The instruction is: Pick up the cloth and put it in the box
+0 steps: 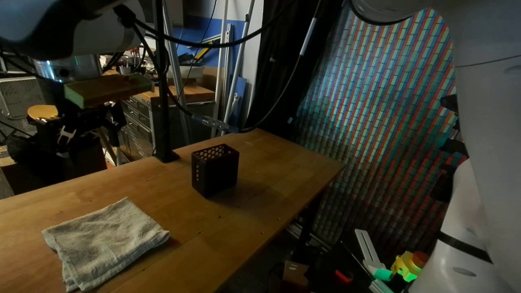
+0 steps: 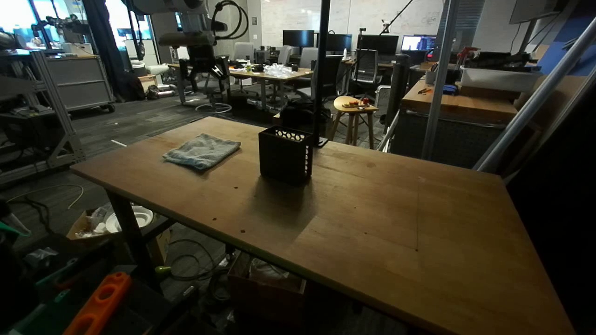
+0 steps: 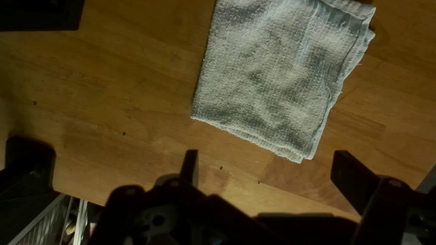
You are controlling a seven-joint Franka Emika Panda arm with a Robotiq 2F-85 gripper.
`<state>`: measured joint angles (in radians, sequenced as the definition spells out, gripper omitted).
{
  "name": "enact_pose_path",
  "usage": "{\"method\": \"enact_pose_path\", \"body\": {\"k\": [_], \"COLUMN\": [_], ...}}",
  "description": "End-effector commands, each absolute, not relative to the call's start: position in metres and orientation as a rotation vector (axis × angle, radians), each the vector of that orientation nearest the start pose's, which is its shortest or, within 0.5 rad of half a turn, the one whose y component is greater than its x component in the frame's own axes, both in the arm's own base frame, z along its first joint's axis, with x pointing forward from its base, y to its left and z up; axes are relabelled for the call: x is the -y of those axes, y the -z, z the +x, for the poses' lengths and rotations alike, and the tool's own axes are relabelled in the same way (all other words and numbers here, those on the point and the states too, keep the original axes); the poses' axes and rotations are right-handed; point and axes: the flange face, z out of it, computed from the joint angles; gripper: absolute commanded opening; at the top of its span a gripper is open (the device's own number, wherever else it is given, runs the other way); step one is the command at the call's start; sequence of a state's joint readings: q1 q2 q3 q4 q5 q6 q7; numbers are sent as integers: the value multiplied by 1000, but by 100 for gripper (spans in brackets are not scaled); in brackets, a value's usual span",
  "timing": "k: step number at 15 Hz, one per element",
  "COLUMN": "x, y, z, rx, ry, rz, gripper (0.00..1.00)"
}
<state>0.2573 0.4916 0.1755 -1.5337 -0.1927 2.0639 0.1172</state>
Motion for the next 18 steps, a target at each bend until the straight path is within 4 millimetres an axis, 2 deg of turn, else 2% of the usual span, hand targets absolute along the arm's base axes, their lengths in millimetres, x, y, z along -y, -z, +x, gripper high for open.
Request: {"method": "enact_pose_path", "body": {"k": [1,6,12,18], "x": [-273,-277,-283,-301], "y": [-354,-303,-241,-188], "z": [651,648,634,621], "rx": [654,646,682,706], "ry": [149,155,156,153], "rz": [-3147,-3127,-3092,-3047], "gripper": [100,100,100,100]}}
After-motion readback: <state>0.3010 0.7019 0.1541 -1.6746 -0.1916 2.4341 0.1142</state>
